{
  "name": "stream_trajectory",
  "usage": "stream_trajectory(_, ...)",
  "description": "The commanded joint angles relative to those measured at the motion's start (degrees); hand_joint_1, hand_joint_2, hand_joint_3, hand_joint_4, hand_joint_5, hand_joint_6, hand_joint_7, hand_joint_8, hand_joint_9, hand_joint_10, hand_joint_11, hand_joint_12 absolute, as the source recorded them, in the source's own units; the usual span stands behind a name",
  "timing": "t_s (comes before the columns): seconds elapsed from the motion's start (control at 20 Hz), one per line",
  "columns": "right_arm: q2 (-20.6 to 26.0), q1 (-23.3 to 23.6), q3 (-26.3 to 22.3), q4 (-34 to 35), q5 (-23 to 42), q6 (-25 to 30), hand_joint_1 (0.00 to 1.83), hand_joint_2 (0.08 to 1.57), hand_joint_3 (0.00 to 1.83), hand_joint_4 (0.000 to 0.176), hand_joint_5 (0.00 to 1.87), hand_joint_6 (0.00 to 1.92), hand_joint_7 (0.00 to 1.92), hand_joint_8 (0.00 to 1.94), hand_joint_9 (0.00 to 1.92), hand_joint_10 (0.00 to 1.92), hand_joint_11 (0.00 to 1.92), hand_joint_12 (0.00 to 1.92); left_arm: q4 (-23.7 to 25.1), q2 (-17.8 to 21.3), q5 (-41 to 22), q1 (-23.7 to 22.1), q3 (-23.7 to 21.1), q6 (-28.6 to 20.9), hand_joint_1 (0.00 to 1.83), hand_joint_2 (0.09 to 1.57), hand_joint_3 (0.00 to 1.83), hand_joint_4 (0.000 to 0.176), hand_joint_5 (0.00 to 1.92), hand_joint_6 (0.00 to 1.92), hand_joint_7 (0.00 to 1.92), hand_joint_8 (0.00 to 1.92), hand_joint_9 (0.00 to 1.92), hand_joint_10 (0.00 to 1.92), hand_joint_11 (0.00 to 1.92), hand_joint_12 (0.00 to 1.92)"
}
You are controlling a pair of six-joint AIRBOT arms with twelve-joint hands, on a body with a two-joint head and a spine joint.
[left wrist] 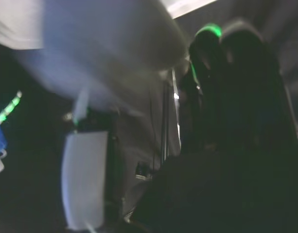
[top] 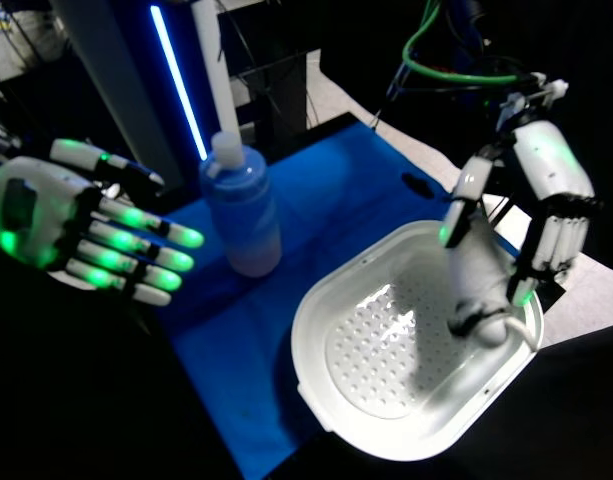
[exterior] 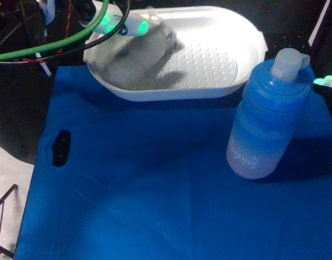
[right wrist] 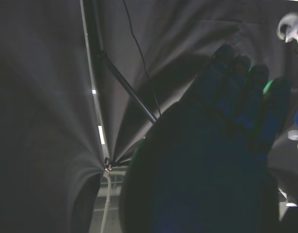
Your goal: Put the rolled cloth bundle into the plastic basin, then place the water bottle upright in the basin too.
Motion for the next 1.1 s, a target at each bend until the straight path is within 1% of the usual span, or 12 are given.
stream_trajectory(0.0, -0.07, 0.42, 0.33, 0.46, 6.96, 0.57, 0.19, 1.43, 0.00, 0.044, 0.23, 0.00, 0.18, 0.00, 0.11, 0.00, 0.11, 0.00, -0.45, 0.34, -6.79, -0.24, -0.33, -0.21, 0.58, 1.00, 0.00, 0.115, 0.58, 0.00, 0.68, 0.00, 0.60, 0.43, 0.38, 1.33)
stream_trajectory(0.15, -0.07, 0.41, 0.30, 0.47, 6.96, 0.97, 0.19, 1.42, 0.00, 0.034, 0.24, 0.00, 0.19, 0.00, 0.13, 0.01, 0.11, 0.00, 1.35, 2.16, -6.68, -0.16, -2.43, -0.21, 0.50, 0.97, 0.00, 0.133, 0.36, 0.00, 0.49, 0.00, 0.46, 0.04, 0.00, 1.20)
stream_trajectory(0.3, 0.05, 0.40, 0.25, 0.47, 6.95, 1.31, 0.20, 1.42, 0.00, 0.031, 0.24, 0.00, 0.19, 0.00, 0.13, 0.00, 0.11, 0.00, 4.13, 5.73, -7.88, 0.03, -6.56, -0.21, 0.47, 0.94, 0.00, 0.174, 0.18, 0.00, 0.23, 0.00, 0.24, 0.00, 0.00, 0.93)
stream_trajectory(0.45, 0.35, 0.40, 0.14, 0.53, 6.96, 2.14, 0.28, 1.39, 0.00, 0.034, 0.22, 0.00, 0.20, 0.00, 0.13, 0.00, 0.11, 0.00, 6.90, 12.10, -10.76, 2.49, -13.36, -0.21, 0.44, 0.94, 0.00, 0.176, 0.10, 0.00, 0.16, 0.00, 0.17, 0.00, 0.00, 0.82)
stream_trajectory(0.5, 0.38, 0.40, 0.12, 0.51, 6.97, 2.55, 0.33, 1.36, 0.00, 0.045, 0.19, 0.00, 0.18, 0.00, 0.12, 0.00, 0.09, 0.00, 7.12, 14.24, -11.87, 3.98, -15.63, -0.22, 0.41, 0.94, 0.00, 0.176, 0.07, 0.00, 0.13, 0.00, 0.14, 0.00, 0.00, 0.73)
stream_trajectory(0.55, 0.38, 0.41, 0.08, 0.50, 6.98, 2.79, 0.42, 1.28, 0.00, 0.082, 0.15, 0.00, 0.14, 0.00, 0.10, 0.00, 0.10, 0.00, 7.02, 16.98, -14.10, 6.35, -18.53, -0.46, 0.42, 0.92, 0.00, 0.174, 0.08, 0.00, 0.12, 0.00, 0.14, 0.00, 0.00, 0.65)
stream_trajectory(0.65, 0.53, 0.45, -0.09, 0.50, 7.02, 3.07, 0.52, 1.18, 0.00, 0.129, 0.10, 0.00, 0.08, 0.00, 0.08, 0.00, 0.18, 0.02, 6.58, 21.64, -18.09, 11.44, -23.01, -2.29, 0.47, 0.89, 0.00, 0.176, 0.13, 0.00, 0.12, 0.00, 0.10, 0.00, 0.00, 0.47)
stream_trajectory(0.7, 0.73, 0.46, -0.21, 0.51, 7.05, 3.13, 0.54, 1.15, 0.00, 0.130, 0.10, 0.00, 0.06, 0.00, 0.08, 0.00, 0.20, 0.03, 5.93, 23.53, -21.68, 14.86, -24.36, -6.10, 0.43, 0.89, 0.00, 0.151, 0.11, 0.00, 0.10, 0.00, 0.06, 0.01, 0.00, 0.27)
stream_trajectory(0.8, 1.42, 0.75, -0.22, 0.55, 7.05, 3.32, 0.62, 1.07, 0.00, 0.125, 0.07, 0.00, 0.03, 0.00, 0.07, 0.00, 0.21, 0.02, 3.10, 27.51, -29.13, 22.64, -27.68, -10.63, 0.47, 0.91, 0.00, 0.165, 0.06, 0.00, 0.06, 0.00, 0.05, 0.00, 0.00, 0.12)
stream_trajectory(0.9, 2.18, 1.36, -0.22, 0.59, 7.05, 3.33, 0.62, 1.03, 0.00, 0.126, 0.05, 0.00, 0.03, 0.00, 0.05, 0.00, 0.18, 0.00, -0.91, 31.63, -33.83, 28.97, -32.83, -7.86, 0.45, 0.92, 0.00, 0.176, 0.00, 0.00, 0.00, 0.00, 0.00, 0.00, 0.00, 0.00)
stream_trajectory(0.95, 2.55, 1.69, -0.24, 0.59, 7.05, 3.33, 0.69, 0.98, 0.00, 0.159, 0.05, 0.00, 0.03, 0.00, 0.04, 0.00, 0.18, 0.00, -2.79, 33.22, -36.12, 31.92, -35.04, -6.29, 0.46, 0.90, 0.00, 0.152, 0.04, 0.01, 0.01, 0.00, 0.00, 0.00, 0.00, 0.00)
stream_trajectory(1.05, 2.77, 2.62, -0.22, 0.63, 7.04, 3.33, 0.72, 0.96, 0.00, 0.176, 0.02, 0.00, 0.02, 0.00, 0.03, 0.00, 0.19, 0.01, -6.54, 34.94, -42.24, 38.75, -38.34, -5.66, 0.43, 0.87, 0.00, 0.160, 0.03, 0.00, 0.00, 0.00, 0.00, 0.00, 0.02, 0.01)
